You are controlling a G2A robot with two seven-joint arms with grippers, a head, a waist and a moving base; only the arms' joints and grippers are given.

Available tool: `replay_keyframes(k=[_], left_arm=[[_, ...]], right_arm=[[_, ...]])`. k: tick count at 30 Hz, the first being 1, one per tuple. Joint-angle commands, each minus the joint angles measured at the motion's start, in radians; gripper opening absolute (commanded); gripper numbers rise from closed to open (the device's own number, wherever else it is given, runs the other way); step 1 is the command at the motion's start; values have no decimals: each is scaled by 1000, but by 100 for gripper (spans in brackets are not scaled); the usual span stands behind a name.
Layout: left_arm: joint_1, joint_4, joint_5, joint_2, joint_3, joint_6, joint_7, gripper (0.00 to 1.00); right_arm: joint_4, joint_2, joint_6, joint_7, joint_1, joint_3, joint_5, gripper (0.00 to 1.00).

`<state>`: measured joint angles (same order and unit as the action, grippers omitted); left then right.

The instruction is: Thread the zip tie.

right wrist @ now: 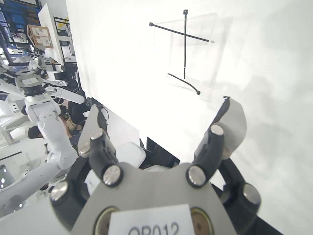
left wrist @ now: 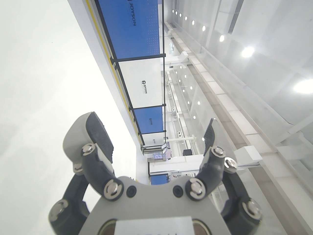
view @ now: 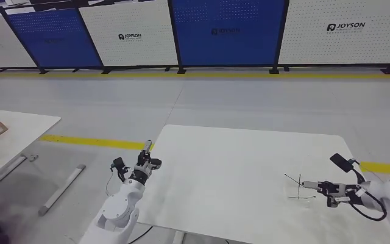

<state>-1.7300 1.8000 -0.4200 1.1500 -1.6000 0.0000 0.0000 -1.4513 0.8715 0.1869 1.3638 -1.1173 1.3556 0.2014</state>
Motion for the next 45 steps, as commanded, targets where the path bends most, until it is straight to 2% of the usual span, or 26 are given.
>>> replay_keyframes(k=[1, 15, 20, 30, 33, 37, 39, 40, 41, 45], left_arm=[[0, 0, 0, 0, 0, 0, 0, 100], [0, 0, 0, 0, 0, 0, 0, 100], [0, 0, 0, 0, 0, 0, 0, 100], [0, 0, 0, 0, 0, 0, 0, 100], [0, 0, 0, 0, 0, 0, 0, 100], [0, 0, 0, 0, 0, 0, 0, 100], [0, 0, 0, 0, 0, 0, 0, 100], [0, 0, 0, 0, 0, 0, 0, 100], [0, 0, 0, 0, 0, 0, 0, 100], [0, 0, 0, 0, 0, 0, 0, 100]], right_arm=[[25, 2, 50, 7, 13, -28, 24, 100], [25, 2, 50, 7, 13, -28, 24, 100], [40, 7, 86, -38, 22, -48, 26, 100], [40, 7, 86, -38, 22, -48, 26, 100], [37, 8, 78, -77, 12, -48, 24, 100], [27, 4, 82, -74, 9, -45, 36, 100], [25, 2, 91, -72, 10, -46, 41, 74], [27, 2, 94, -71, 11, -46, 43, 53], [30, 2, 98, -69, 13, -48, 44, 47], [48, 1, 104, -57, 25, -63, 51, 40]])
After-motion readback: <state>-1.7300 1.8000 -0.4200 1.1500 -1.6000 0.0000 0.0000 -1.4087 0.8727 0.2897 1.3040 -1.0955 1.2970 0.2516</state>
